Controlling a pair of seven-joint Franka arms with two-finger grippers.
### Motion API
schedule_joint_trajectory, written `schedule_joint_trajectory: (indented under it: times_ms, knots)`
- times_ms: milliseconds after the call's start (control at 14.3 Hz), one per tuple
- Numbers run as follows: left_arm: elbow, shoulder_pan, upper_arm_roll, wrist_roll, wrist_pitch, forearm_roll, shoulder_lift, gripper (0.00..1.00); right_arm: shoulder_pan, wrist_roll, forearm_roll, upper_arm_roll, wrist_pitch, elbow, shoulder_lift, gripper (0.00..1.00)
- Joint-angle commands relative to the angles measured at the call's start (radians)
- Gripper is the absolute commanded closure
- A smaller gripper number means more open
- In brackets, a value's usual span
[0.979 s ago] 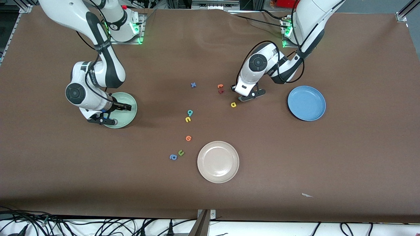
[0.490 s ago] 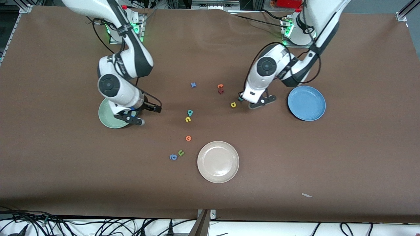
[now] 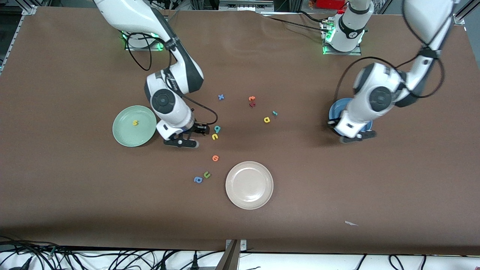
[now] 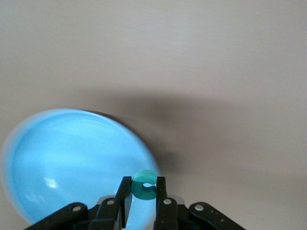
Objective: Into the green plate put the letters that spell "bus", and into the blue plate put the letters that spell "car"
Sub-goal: 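Release the c on the blue plate while the right gripper grasps the yellow u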
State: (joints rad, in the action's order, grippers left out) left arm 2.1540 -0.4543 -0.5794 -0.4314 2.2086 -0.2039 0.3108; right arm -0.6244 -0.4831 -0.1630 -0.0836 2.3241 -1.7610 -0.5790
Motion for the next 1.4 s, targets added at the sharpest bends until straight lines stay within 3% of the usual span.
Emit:
schedule_joint_trajectory:
  times_ms: [0, 280, 630, 909, 1049, 1189, 1259, 1329]
  knots:
    - [0.03, -0.151, -0.019, 0.225, -0.055, -0.017, -0.059, 1.0, -0.047, 0.031, -0.003, -0.01, 0.0, 0.1, -0.093, 0.17]
    - [0.061, -0.213, -0.02, 0.28, -0.053, -0.014, -0.049, 1.0, -0.086, 0.006, -0.007, -0.008, 0.067, 0.115, -0.146, 0.36]
    - [0.084, -0.21, -0.019, 0.272, -0.026, -0.012, 0.002, 1.0, -0.089, 0.004, -0.004, -0.008, 0.078, 0.112, -0.159, 0.57]
    - [0.082, -0.202, -0.019, 0.252, -0.018, -0.014, 0.036, 0.89, -0.09, 0.003, -0.007, -0.008, 0.086, 0.112, -0.173, 0.59]
    - [0.082, -0.199, -0.019, 0.227, -0.016, -0.014, 0.051, 0.64, -0.09, 0.004, -0.006, -0.008, 0.095, 0.11, -0.179, 0.59]
    - [0.081, -0.199, -0.02, 0.224, -0.016, -0.014, 0.05, 0.16, -0.092, 0.004, -0.003, -0.008, 0.096, 0.11, -0.182, 0.62]
    - [0.079, -0.199, -0.022, 0.218, -0.018, -0.014, 0.048, 0.0, -0.092, 0.004, -0.003, -0.008, 0.096, 0.11, -0.182, 0.73]
    - [0.076, -0.199, -0.023, 0.212, -0.018, -0.014, 0.045, 0.0, -0.092, 0.004, -0.001, -0.008, 0.096, 0.112, -0.18, 0.86]
